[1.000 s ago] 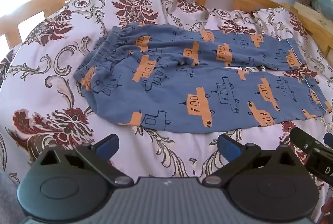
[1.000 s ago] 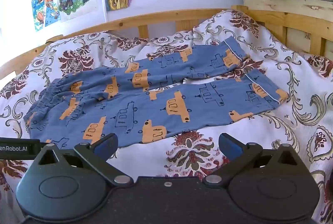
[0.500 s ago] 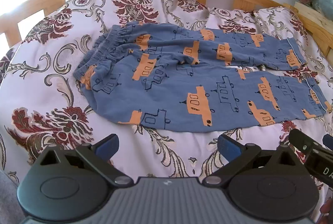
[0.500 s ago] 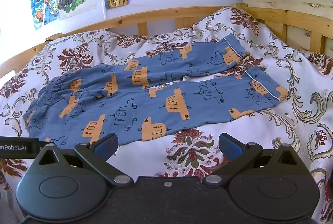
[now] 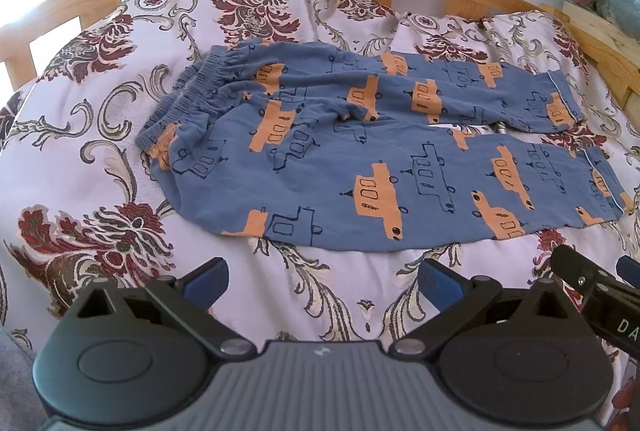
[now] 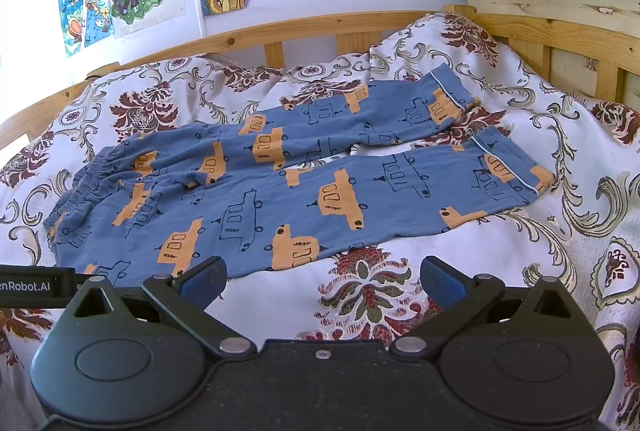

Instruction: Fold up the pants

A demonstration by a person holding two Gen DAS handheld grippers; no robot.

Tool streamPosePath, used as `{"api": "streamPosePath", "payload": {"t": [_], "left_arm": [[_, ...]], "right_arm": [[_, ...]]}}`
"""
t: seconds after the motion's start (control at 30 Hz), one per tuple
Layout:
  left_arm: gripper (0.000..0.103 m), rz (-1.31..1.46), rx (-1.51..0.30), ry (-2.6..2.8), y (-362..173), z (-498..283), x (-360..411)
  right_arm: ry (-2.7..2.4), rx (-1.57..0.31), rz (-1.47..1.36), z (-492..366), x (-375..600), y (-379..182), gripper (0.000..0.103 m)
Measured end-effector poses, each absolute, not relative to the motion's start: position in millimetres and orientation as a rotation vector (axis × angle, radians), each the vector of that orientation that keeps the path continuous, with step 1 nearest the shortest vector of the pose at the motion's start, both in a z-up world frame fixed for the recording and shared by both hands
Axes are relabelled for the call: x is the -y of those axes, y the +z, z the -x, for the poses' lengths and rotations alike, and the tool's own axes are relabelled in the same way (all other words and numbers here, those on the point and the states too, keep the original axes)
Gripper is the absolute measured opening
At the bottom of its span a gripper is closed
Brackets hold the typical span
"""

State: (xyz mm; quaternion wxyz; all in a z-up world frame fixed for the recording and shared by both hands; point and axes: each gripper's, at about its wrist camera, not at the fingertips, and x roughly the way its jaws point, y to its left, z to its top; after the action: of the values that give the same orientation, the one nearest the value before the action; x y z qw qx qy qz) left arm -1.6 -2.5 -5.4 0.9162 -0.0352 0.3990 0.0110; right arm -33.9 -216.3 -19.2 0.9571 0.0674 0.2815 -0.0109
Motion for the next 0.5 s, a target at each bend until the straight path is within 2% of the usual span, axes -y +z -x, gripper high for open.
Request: {"api": "streamPosePath", "payload": {"t": [0.27, 0.5], "left_arm": [[0.103, 0.081, -0.838, 0.019, -3.8, 0.6, 1.7], [0.103, 0.121, -0.962, 0.014, -0.6, -10.0, -7.4]], "right_arm": [[-0.024, -0.573, -0.136, 33.2, 217.1, -19.7, 0.102], [-0.012, -0.608, -0.160, 28.3, 223.0, -20.3, 0.102]]}}
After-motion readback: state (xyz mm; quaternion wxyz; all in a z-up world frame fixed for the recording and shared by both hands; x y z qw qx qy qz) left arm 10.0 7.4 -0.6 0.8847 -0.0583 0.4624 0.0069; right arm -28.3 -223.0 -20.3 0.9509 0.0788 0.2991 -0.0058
